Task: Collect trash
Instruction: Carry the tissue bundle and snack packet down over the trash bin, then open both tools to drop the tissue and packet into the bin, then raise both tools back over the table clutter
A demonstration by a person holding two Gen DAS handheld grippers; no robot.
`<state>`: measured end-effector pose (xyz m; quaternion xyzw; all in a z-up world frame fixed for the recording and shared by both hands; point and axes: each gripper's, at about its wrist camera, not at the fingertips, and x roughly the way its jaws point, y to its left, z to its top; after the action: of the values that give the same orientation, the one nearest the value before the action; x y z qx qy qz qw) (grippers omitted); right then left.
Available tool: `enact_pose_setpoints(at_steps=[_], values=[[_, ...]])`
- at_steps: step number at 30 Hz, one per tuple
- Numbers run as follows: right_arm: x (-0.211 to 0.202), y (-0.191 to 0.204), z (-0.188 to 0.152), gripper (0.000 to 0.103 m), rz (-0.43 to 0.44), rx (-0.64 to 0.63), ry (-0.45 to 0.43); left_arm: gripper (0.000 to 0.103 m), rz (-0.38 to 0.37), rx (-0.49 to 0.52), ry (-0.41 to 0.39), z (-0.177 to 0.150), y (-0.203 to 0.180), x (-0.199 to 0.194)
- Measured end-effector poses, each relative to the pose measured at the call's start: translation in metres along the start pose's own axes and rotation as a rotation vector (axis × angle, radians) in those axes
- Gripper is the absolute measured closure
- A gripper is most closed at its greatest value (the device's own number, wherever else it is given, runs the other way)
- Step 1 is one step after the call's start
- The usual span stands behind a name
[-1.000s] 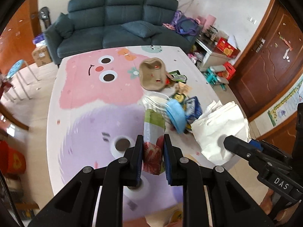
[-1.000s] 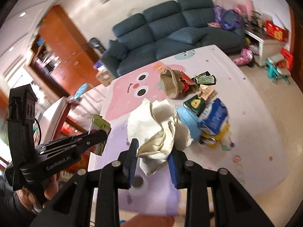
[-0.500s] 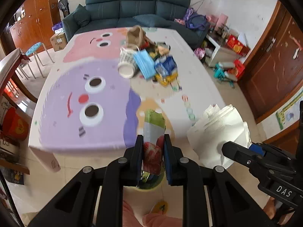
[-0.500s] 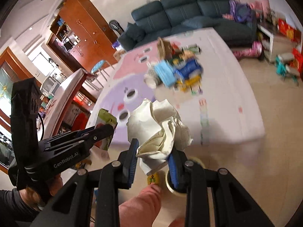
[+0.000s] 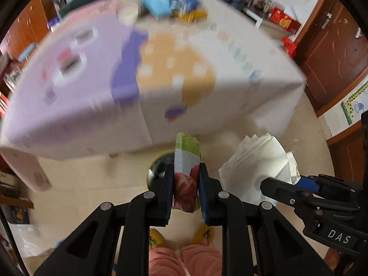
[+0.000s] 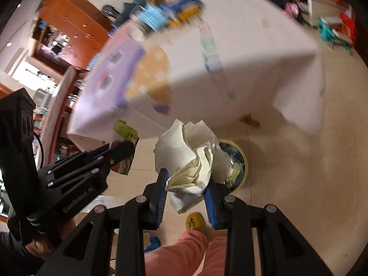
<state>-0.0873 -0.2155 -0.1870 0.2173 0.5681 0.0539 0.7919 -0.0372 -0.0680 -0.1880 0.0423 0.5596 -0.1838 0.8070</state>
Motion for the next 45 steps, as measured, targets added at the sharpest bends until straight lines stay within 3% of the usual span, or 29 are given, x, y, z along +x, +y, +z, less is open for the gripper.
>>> enact_pose_setpoints(at_steps=[8,13,16,20,21,23,31,45], values=[[0.145,-0.048,-0.020,0.073,-0.088,0.073,0.061,0.084,0.014,-0.044,0.051,-0.032,0.042,0.137],[0.218,-0.070,-0.026,0.073,-0.109,0.079,0.088,0.077,0.012,-0.041,0.078,-0.049,0.055,0.204],[0.255,-0.081,-0.029,0.070,-0.115,0.097,0.121,0.064,0.010,-0.038,0.098,-0.056,0.058,0.232],[0.284,-0.094,-0.031,0.059,-0.124,0.105,0.130,0.037,0.036,-0.055,0.138,-0.064,0.062,0.260],[0.288,-0.095,-0.030,0.057,-0.132,0.107,0.129,0.027,0.041,-0.062,0.144,-0.064,0.064,0.263],[0.290,-0.098,-0.029,0.056,-0.143,0.113,0.131,0.021,0.049,-0.080,0.145,-0.066,0.068,0.267],[0.273,-0.089,-0.036,0.056,-0.146,0.090,0.100,0.021,0.088,-0.092,0.131,-0.062,0.072,0.252],[0.206,-0.061,-0.035,0.056,-0.108,0.135,0.022,0.021,0.097,-0.114,0.093,-0.049,0.075,0.184]])
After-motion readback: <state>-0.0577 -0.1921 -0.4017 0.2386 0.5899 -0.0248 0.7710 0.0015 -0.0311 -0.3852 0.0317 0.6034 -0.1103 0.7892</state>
